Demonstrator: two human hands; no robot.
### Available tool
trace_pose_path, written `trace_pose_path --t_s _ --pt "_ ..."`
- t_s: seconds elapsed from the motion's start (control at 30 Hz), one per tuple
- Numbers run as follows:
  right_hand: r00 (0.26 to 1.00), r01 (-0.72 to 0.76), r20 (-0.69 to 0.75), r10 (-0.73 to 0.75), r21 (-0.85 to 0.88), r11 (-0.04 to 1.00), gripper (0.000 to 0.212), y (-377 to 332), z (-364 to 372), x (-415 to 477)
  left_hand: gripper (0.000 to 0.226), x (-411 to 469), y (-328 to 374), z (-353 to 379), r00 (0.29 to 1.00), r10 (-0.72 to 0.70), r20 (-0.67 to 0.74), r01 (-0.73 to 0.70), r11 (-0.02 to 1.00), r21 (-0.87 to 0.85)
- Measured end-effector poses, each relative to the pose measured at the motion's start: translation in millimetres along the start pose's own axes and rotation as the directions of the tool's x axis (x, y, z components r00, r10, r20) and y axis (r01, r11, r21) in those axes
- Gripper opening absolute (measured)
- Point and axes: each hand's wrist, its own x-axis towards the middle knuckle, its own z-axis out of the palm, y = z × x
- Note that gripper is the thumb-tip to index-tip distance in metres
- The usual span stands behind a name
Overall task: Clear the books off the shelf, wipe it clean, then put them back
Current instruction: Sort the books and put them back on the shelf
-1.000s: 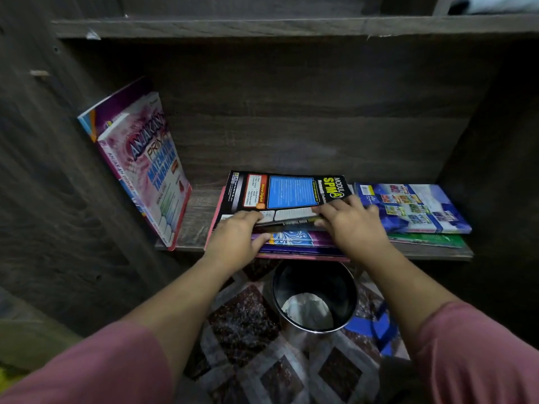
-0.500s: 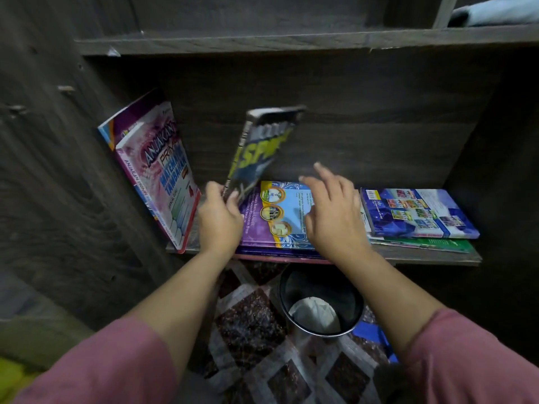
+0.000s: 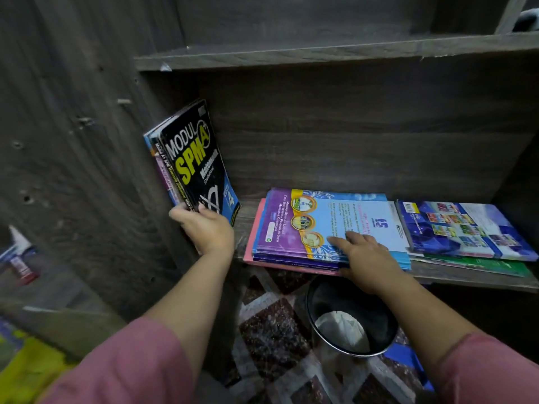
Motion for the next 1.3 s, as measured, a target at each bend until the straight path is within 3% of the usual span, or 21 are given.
trace_pose_path --t_s 0.07,0.13,0.23,0.33,0.47,0.57,0.73,0.8,0.87,0.9,0.93,1.0,1.07,1.17,1.3 --pt "1.000 -0.005 0.005 0.005 -0.003 1.000 0.069 0 1 0 0.028 -3 3 5 0.998 -0.054 0.020 0.053 0.997 0.056" --pt "1.000 -0.007 0.002 0.007 -0.005 1.000 0.068 1 2 0 0.031 -2 6 9 0.963 -0.268 0.021 0.261 0.950 0.172" --pt "1.000 -0.002 0.004 0.002 -0.010 1.000 0.069 2 3 -1 0.053 6 4 3 0.814 -0.581 0.009 0.544 0.768 0.337" --pt "1.000 0.005 0.011 -0.005 -0.009 1.000 0.070 3 1 -3 0.068 9 5 -2 0.765 -0.643 0.038 0.601 0.734 0.317" --pt "1.000 -0.008 0.020 0.008 -0.003 1.000 0.073 5 -2 -2 0.078 6 8 -2 0.729 -0.684 -0.009 0.681 0.723 0.116" --pt "0.996 -0.075 0.037 0.075 0.002 0.997 0.080 8 -6 -1 0.085 3 7 -5 0.717 -0.696 -0.041 0.697 0.713 0.073" --pt "0.994 -0.099 0.043 0.099 -0.006 0.995 0.082 9 -5 -1 0.070 -2 10 -3 0.712 -0.699 -0.067 0.702 0.706 0.090" --pt "0.994 -0.098 0.046 0.098 0.001 0.995 0.082 9 -5 -1 0.059 -14 10 0 0.766 -0.643 -0.031 0.636 0.748 0.192" --pt "0.994 -0.099 0.049 0.098 0.008 0.995 0.081 9 -5 -1 0.038 -32 8 4 0.847 -0.492 0.204 0.436 0.860 0.264" --pt "0.994 -0.099 0.050 0.098 0.011 0.995 0.081 9 -4 -1 0.027 -42 7 5 0.850 -0.372 0.374 0.274 0.917 0.291" --pt "0.994 -0.098 0.052 0.097 0.015 0.995 0.081 9 -4 -2 0.020 -52 7 4 0.807 -0.226 0.546 0.049 0.946 0.320" --pt "0.994 -0.094 0.057 0.092 0.030 0.995 0.079 10 -4 -2 0.012 -64 -4 4 0.645 0.024 0.764 -0.410 0.854 0.320" --pt "0.994 -0.092 0.065 0.088 0.054 0.994 0.076 13 -5 -2 0.018 -71 -15 5 0.499 0.145 0.854 -0.651 0.713 0.259" --pt "0.994 -0.091 0.068 0.086 0.075 0.993 0.071 18 -6 -4 0.028 -74 -21 7 0.417 0.195 0.888 -0.755 0.618 0.219" --pt "0.991 -0.125 0.049 0.123 0.053 0.991 0.073 23 -7 -8 0.032 -71 -21 9 0.382 0.203 0.901 -0.756 0.630 0.178"
